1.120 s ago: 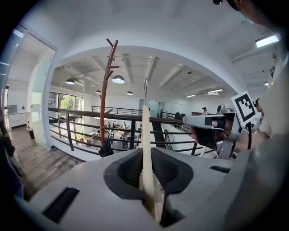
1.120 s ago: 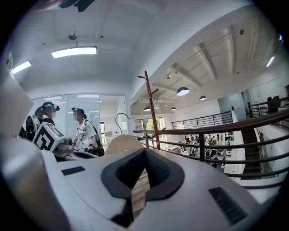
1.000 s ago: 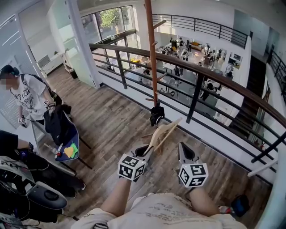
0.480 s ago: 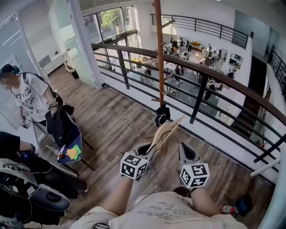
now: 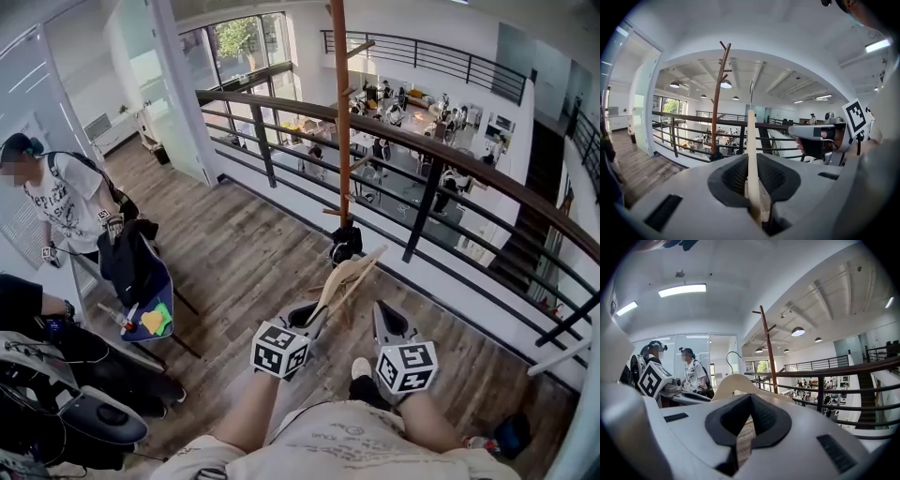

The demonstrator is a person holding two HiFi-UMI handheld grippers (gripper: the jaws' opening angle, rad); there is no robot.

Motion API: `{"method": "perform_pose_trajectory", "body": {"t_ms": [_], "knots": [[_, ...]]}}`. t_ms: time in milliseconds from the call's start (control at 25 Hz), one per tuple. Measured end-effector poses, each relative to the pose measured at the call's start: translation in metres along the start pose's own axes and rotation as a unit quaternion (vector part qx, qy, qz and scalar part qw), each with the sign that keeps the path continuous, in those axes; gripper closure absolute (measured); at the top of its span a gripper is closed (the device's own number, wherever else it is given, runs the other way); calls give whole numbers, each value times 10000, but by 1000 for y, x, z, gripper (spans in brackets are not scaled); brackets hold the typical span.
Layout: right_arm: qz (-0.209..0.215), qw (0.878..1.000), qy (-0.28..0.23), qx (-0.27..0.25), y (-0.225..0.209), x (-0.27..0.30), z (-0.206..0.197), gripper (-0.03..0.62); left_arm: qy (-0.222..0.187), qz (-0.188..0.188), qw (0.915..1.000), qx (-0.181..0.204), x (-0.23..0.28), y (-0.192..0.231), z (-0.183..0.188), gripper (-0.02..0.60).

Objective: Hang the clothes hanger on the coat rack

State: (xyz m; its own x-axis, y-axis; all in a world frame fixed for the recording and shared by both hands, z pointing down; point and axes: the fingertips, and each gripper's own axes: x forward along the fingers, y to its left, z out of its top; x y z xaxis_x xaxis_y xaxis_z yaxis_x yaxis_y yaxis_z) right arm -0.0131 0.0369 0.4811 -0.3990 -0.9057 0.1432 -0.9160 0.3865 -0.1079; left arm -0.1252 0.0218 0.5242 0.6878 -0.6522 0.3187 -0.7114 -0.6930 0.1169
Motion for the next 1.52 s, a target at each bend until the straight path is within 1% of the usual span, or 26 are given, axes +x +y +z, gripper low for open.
{"method": "perform_pose_trajectory", "body": {"t_ms": [320, 800, 1120, 1320, 1520], "knots": [[46, 10000, -45, 1, -10, 33, 8, 592, 52, 21, 10000, 22, 17, 22, 6, 525], [-97, 9999, 1, 128, -44, 79, 15, 592, 54, -93, 9999, 115, 55, 55, 30, 525], [-150, 9997, 50, 194, -77, 111, 20, 592, 13, -208, 9993, 300, 85, 75, 55, 525], [-151, 9996, 58, 240, -104, 129, 26, 592, -84, -326, 9984, 449, 109, 80, 80, 525], [-86, 9996, 64, 242, -132, 145, 33, 592, -237, -441, 9978, 424, 139, 80, 110, 525]]}}
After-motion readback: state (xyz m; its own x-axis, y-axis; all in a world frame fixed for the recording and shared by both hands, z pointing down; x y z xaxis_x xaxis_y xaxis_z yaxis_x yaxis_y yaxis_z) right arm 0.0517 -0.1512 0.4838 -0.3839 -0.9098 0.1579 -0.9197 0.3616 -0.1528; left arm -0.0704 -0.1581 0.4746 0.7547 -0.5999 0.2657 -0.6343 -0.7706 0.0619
